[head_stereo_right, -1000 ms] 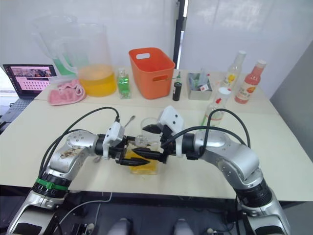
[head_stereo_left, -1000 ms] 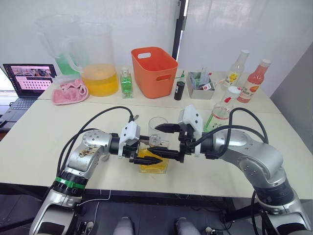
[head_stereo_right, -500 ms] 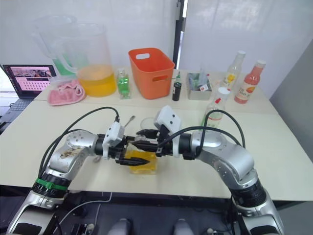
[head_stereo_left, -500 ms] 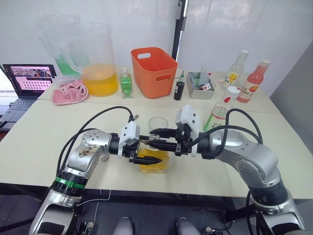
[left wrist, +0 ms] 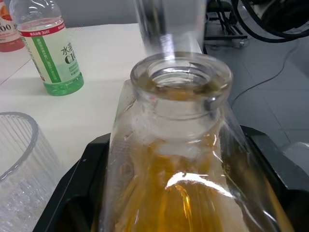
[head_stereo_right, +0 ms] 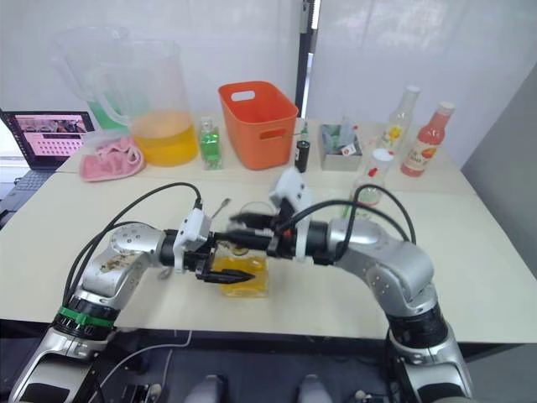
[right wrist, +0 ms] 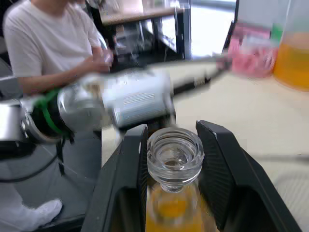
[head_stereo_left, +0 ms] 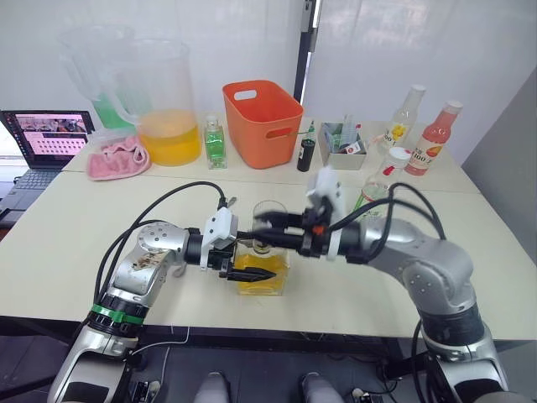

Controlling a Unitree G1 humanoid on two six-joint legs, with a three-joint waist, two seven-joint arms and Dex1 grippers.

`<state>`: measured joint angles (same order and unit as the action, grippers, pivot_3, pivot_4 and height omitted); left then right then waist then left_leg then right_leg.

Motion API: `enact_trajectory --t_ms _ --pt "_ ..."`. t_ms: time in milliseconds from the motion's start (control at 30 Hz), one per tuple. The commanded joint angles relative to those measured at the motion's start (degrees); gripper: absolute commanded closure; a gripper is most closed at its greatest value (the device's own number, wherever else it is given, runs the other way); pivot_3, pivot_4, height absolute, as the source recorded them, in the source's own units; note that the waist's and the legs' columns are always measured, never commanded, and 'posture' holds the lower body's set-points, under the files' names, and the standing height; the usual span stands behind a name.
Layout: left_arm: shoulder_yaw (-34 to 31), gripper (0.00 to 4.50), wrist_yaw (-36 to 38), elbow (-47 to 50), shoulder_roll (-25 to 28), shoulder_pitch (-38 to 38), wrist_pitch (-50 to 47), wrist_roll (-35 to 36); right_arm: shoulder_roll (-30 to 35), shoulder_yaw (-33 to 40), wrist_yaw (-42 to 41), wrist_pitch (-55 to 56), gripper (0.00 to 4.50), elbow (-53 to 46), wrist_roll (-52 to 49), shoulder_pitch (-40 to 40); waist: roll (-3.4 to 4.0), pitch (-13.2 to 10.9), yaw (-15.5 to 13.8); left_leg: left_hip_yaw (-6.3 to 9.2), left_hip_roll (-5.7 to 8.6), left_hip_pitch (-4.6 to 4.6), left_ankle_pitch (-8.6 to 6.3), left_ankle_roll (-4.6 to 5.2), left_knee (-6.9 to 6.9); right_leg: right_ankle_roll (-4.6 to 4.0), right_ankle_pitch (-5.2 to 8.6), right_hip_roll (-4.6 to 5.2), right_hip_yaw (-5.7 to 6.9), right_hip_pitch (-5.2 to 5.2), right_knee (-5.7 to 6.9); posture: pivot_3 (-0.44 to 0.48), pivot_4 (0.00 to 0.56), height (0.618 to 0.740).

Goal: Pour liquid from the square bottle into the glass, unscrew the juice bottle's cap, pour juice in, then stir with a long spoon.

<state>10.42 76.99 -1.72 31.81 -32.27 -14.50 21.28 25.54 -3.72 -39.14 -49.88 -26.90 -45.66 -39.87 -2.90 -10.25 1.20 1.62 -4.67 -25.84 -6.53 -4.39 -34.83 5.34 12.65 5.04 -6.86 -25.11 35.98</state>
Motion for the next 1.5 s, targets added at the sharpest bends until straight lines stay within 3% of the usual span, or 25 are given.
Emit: enact_trajectory --t_ms 33,233,400,567,800,1067,1500 --pt "2.0 1.66 0.7 0.4 -0.3 0.7 0.0 -0.7 0.7 3.4 -0.7 1.0 3.44 -2.7 -3.2 -0.6 0.0 0.0 -0.2 0.03 -0.02 0.01 0.0 0.0 0.0 -0.01 0.02 -0.03 0.03 0.05 -0.01 0.0 0.15 0.717" --pt "1.9 1.66 0.7 -0.4 -0.7 0.1 0.3 -0.9 2.5 5.5 -0.7 1.2 3.44 -2.8 -4.7 -0.3 0.01 0.0 -0.2 0.04 -0.02 0.02 0.0 0.0 -0.01 -0.03 0.03 -0.03 0.03 0.04 -0.01 0.0 0.15 0.717" --pt "1.6 1.66 0.5 -0.3 -1.0 0.1 -0.2 -0.5 10.7 11.9 -2.5 2.0 3.44 -1.4 -2.8 4.9 0.0 0.0 -0.5 0.04 0.0 -0.01 0.0 0.0 -0.01 -0.03 0.04 0.01 0.04 0.1 -0.13 0.0 0.15 0.717" --pt "1.1 1.66 0.3 0.0 -1.6 -0.3 -1.1 0.1 17.2 23.4 -1.5 6.2 3.44 3.7 2.4 17.3 0.02 0.0 -0.8 0.04 0.0 0.02 -0.01 0.01 0.02 -0.02 0.04 0.01 0.04 0.09 -0.12 0.0 0.15 0.717" --pt "1.1 1.66 0.4 0.3 -2.2 -0.7 -2.4 0.8 15.8 31.1 1.2 18.5 3.44 15.4 11.9 30.2 0.15 0.1 -0.3 -0.01 0.09 0.1 -0.01 0.02 0.0 0.07 0.04 0.08 -0.04 0.17 -0.17 0.0 0.15 0.717" --pt "0.4 1.66 -0.3 1.3 -2.3 -0.5 -3.1 0.8 12.2 31.5 11.9 30.2 3.44 34.0 21.6 25.1 0.23 0.1 0.4 -0.03 0.14 0.29 -0.01 0.02 -0.04 0.09 0.03 0.12 -0.08 0.35 -0.19 0.0 0.15 0.717" --pt "-0.8 1.66 -1.5 2.2 -1.8 0.2 -3.4 1.4 6.6 27.7 13.7 39.4 3.44 46.9 25.7 22.5 0.24 0.1 1.1 0.06 0.19 0.41 -0.01 0.02 -0.02 0.14 0.07 0.12 -0.07 0.63 -0.26 0.0 0.15 0.717"
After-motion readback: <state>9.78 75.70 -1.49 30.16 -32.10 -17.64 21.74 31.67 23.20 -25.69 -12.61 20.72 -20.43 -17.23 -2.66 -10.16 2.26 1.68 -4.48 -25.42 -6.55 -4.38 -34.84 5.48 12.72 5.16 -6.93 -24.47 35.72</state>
